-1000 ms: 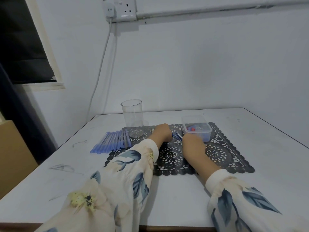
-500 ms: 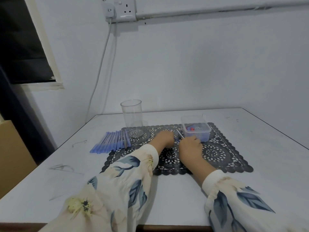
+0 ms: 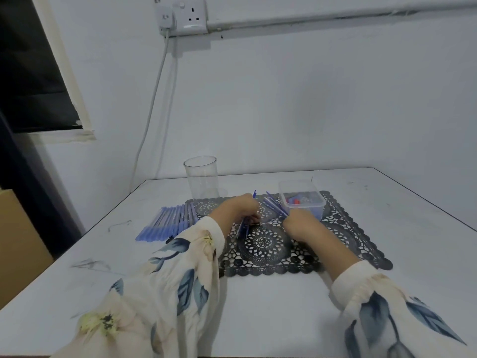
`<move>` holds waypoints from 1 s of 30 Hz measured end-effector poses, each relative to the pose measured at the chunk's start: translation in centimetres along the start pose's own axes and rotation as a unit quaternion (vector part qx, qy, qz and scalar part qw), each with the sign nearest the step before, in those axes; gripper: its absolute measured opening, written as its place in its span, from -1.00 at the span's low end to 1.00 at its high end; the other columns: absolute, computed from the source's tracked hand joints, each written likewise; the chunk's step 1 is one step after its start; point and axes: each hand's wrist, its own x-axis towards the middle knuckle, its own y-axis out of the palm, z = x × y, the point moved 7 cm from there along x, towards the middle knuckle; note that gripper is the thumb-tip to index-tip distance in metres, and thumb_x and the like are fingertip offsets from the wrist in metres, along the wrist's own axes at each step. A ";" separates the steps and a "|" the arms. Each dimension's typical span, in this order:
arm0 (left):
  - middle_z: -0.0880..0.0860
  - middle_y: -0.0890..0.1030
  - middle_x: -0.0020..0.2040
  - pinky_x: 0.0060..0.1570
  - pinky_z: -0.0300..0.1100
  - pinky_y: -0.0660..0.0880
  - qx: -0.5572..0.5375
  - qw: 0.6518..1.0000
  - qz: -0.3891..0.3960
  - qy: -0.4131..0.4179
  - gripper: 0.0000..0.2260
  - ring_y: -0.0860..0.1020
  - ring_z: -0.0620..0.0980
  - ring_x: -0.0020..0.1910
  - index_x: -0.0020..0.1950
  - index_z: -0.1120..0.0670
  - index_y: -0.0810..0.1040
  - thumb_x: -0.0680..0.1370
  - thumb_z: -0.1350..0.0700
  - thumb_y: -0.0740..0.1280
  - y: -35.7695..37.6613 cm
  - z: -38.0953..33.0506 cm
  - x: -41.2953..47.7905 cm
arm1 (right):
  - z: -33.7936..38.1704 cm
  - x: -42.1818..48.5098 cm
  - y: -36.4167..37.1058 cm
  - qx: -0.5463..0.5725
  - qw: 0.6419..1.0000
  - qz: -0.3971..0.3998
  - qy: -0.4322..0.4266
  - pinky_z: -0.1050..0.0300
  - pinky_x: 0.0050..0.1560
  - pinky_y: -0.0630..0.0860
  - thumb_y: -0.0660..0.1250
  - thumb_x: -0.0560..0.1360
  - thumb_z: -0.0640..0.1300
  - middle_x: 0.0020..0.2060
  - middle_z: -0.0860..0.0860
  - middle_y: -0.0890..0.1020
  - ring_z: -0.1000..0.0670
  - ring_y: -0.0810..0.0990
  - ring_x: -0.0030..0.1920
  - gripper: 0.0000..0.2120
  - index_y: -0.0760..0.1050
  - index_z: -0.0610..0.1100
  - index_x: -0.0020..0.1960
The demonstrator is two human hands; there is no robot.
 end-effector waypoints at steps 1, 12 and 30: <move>0.21 0.56 -0.18 -0.37 -0.18 0.46 -0.062 0.998 0.011 -0.006 -0.84 0.49 0.00 -0.39 0.15 0.29 0.30 0.62 0.31 0.01 -0.1 0.2 0.1 | -0.4 0.0 -0.5 0.036 0.999 0.010 0.001 0.26 -0.35 0.38 0.07 0.56 -0.31 -0.18 -0.11 0.51 -0.13 0.52 -0.06 -0.78 0.46 -0.25 0.09; 0.23 0.52 -0.16 -0.34 -0.15 0.57 -0.443 0.895 0.016 0.042 -0.80 0.54 0.15 -0.16 -0.08 0.23 0.32 0.64 0.35 -0.05 -1.7 -4.4 2.1 | -2.2 2.9 -6.5 0.255 0.966 -0.022 0.028 0.20 -0.51 0.29 0.14 0.52 -0.38 -0.45 -0.24 0.50 -0.07 0.41 -0.54 -0.81 0.40 -0.30 -0.26; 0.17 0.38 -0.32 -0.49 -0.18 0.41 -0.264 0.960 -0.062 0.065 -0.80 0.39 0.05 -0.44 -0.21 0.19 0.25 0.56 0.42 0.07 1.9 -9.6 7.9 | -4.0 5.5 -7.8 -0.038 0.981 -0.171 0.081 0.13 -0.07 0.39 0.13 0.55 -0.20 0.10 -0.09 0.56 -0.10 0.54 0.10 -0.78 0.47 -0.17 0.13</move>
